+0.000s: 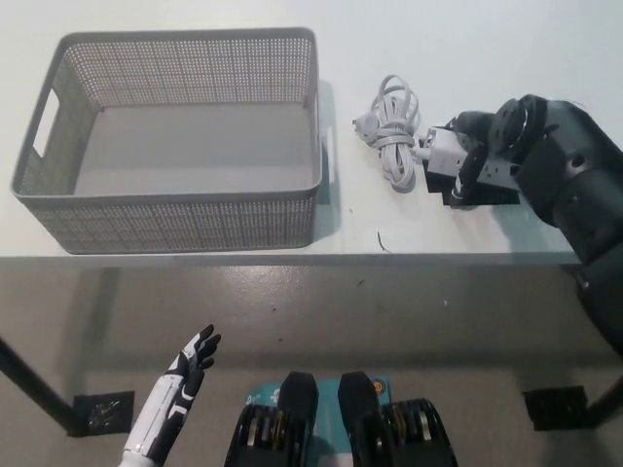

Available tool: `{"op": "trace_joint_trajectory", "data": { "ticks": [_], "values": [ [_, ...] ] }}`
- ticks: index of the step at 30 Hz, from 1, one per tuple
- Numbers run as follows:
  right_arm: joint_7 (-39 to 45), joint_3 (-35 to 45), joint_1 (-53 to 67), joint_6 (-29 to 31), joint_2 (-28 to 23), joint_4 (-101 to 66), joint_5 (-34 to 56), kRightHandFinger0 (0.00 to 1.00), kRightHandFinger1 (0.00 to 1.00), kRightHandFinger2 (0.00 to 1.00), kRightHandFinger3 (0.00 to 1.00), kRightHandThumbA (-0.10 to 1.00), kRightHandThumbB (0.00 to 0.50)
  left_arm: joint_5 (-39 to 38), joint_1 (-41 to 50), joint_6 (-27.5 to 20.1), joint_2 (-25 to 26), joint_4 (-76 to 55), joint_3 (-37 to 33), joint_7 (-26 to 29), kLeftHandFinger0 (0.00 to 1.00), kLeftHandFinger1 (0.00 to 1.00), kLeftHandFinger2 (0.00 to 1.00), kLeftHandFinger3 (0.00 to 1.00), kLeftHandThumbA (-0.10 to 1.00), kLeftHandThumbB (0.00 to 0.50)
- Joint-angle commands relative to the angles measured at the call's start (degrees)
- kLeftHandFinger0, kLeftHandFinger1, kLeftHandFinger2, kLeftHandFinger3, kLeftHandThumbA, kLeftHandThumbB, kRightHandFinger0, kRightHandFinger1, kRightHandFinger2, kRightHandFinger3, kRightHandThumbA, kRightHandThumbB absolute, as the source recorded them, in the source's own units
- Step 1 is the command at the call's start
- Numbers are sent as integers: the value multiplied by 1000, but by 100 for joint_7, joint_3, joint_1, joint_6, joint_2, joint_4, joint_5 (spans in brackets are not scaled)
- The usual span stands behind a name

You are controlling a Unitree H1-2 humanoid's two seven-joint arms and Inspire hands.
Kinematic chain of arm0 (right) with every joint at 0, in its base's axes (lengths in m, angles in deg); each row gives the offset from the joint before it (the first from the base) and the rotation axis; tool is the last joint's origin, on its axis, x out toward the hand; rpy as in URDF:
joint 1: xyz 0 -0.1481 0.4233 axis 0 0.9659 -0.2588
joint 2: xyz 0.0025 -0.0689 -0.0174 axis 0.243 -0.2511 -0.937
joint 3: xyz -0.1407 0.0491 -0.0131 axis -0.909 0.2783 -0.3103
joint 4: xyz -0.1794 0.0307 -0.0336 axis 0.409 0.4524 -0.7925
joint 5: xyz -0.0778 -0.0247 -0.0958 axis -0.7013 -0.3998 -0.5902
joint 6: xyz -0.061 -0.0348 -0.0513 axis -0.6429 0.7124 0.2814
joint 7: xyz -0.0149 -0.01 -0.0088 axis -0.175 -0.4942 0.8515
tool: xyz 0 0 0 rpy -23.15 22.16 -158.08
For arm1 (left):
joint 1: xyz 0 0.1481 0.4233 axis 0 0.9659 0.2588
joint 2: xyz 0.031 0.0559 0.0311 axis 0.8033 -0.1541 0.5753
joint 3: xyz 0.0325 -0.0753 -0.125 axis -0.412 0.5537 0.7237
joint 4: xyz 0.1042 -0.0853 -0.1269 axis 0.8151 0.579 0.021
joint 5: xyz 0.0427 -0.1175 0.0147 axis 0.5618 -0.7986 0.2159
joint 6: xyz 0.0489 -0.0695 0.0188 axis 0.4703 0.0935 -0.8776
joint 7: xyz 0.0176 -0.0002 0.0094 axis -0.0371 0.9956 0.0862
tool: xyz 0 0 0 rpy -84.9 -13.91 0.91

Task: Use the right hand to pick up a power strip and put it into a container on the left side

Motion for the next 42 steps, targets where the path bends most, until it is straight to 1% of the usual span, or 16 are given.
{"op": "trace_joint_trajectory", "data": {
  "ticks": [1,7,13,14,15,16,17,18,19,26,27,30,31,36,41,42],
  "values": [
    [-575,263,123,324,-21,2,129,1000,1000,1000,1000,1000,284,-9,-28,-148,113,-232,-83,-143,1000,1000,1000,1000,1000,304],
    [-1432,633,613,373,48,15,212,1000,1000,1000,1000,1000,374,19,-68,-113,123,-249,-126,-154,1000,1000,1000,1000,1000,329],
    [-2265,1544,944,625,101,8,836,905,947,1000,1000,928,276,39,-127,-126,168,-240,-123,-152,1000,1000,1000,1000,1000,305],
    [-2449,1796,945,533,135,17,948,976,1000,1000,1000,792,249,31,-153,-148,183,-217,-120,-156,1000,1000,1000,1000,1000,297],
    [-2723,2276,939,497,170,18,1313,1000,1000,1000,960,330,220,6,-165,-95,188,-228,-121,-175,1000,1000,1000,1000,1000,304],
    [-2826,2499,931,525,183,15,1435,859,870,815,730,36,216,7,-185,-84,195,-230,-121,-178,1000,1000,1000,1000,1000,303],
    [-2926,2743,924,551,195,10,1596,482,493,529,660,-73,212,20,-192,-82,196,-237,-126,-177,1000,1000,1000,1000,1000,303],
    [-2888,3026,899,506,194,8,1746,96,99,202,847,-95,180,30,-205,-71,193,-240,-129,-176,1000,1000,1000,1000,1000,302],
    [-2779,3317,898,507,183,10,1932,19,20,101,1000,-99,152,38,-212,-54,195,-241,-129,-177,1000,1000,1000,1000,1000,308],
    [-2583,4378,925,387,143,26,2402,0,230,806,799,-100,166,57,-285,-100,226,-200,-115,-172,1000,1000,1000,1000,1000,306],
    [-2634,4387,934,346,130,30,2325,0,268,868,933,-100,178,23,-315,-114,232,-196,-112,-190,1000,1000,1000,1000,1000,299],
    [-2644,4454,947,314,82,36,2193,8,332,900,968,-100,189,16,-428,-182,264,-116,-117,-215,1000,1000,1000,1000,1000,299],
    [-2620,4480,955,311,53,36,2193,0,328,888,808,-100,188,-32,-459,-181,251,-86,-122,-232,1000,1000,1000,1000,1000,307],
    [-2573,4164,983,305,1,38,1887,0,296,746,1000,-100,200,-9,-474,-179,294,-80,-149,-242,1000,1000,1000,1000,1000,317],
    [-2675,3648,926,464,22,12,1531,0,238,550,667,-47,262,0,-463,-177,310,-83,-147,-222,1000,1000,1000,1000,1000,323],
    [-2476,3554,855,553,19,5,1523,134,417,750,801,19,227,-38,-487,-170,306,-79,-130,-220,1000,1000,1000,1000,1000,326]
  ]
}}
